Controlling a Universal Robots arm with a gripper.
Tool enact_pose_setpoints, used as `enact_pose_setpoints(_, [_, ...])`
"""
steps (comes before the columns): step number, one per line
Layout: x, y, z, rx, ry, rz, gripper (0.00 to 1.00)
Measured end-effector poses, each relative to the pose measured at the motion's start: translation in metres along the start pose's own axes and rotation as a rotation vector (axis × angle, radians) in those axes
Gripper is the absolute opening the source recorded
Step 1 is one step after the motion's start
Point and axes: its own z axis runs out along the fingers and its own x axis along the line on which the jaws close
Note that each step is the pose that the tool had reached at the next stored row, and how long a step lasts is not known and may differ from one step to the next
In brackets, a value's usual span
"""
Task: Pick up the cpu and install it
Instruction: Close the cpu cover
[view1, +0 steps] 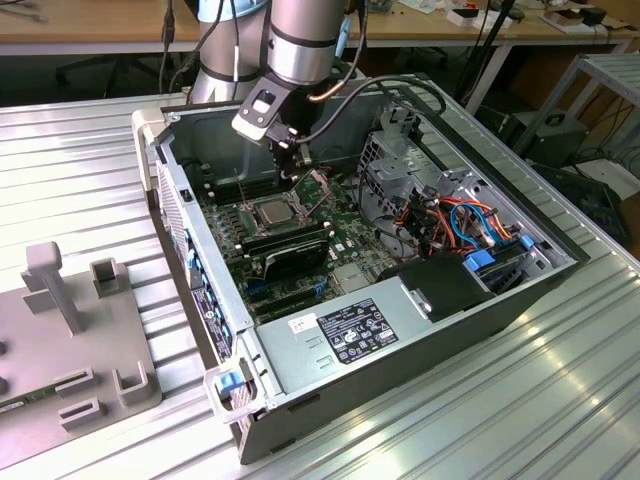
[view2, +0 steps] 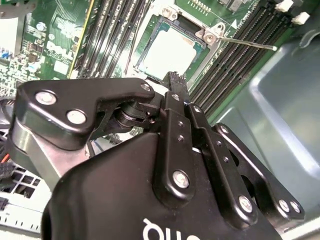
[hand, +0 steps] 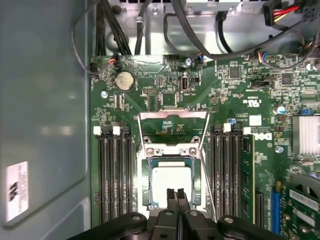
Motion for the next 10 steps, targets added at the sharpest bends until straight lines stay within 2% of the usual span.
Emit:
enact_pose_setpoints(4, [-0.0001, 0.0001, -0.008, 0.0, 0.0, 0.0, 0.11])
enact_pose_setpoints(10, [-0.0002, 0.0001, -0.0088, -0.0004, -0.0002, 0.0, 0.11])
